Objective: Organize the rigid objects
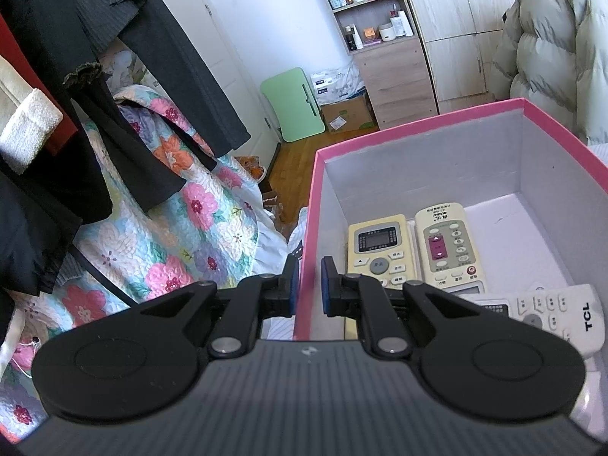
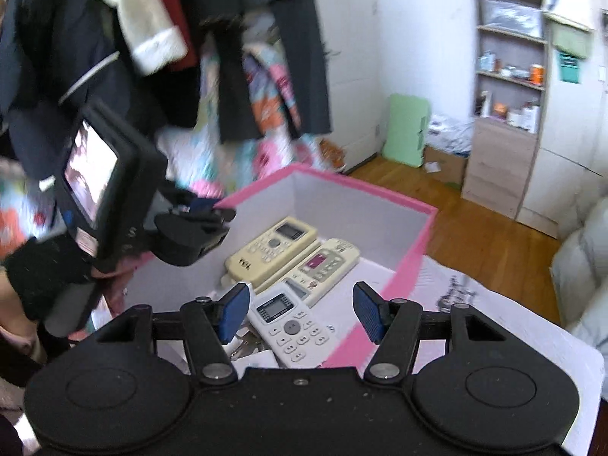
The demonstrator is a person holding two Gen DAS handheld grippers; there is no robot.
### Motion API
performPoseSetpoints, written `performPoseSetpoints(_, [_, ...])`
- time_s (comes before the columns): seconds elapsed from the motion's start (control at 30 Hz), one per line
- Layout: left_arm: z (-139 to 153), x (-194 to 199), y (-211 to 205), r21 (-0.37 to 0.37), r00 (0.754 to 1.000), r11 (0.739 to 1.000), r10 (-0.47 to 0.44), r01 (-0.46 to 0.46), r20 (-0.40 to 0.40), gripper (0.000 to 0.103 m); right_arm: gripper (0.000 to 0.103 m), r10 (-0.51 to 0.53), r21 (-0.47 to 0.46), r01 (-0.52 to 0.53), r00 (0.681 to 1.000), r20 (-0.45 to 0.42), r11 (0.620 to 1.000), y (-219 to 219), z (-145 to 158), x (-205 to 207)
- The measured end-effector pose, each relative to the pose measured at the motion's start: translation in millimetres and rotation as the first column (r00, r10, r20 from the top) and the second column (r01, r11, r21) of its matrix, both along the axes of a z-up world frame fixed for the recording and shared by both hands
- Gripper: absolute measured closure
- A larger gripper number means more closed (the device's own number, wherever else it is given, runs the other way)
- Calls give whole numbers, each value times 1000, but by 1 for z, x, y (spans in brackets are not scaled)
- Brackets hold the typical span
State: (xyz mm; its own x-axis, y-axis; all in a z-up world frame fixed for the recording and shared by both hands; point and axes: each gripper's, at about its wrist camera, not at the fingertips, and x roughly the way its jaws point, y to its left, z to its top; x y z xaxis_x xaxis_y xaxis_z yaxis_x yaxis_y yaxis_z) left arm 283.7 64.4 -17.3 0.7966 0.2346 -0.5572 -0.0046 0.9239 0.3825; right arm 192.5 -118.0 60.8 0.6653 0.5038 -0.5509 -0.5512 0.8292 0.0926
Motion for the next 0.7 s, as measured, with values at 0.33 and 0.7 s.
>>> performPoseSetpoints(0.33, [2, 1, 5, -15, 1000, 1000, 8, -8, 4, 92, 36, -129, 169, 128, 992, -1, 977, -27, -3, -21])
performPoseSetpoints(0.7, [40, -25, 23, -164, 995, 985, 73, -61, 67, 87, 36, -111, 177, 99, 992, 59, 979, -37, 9, -53])
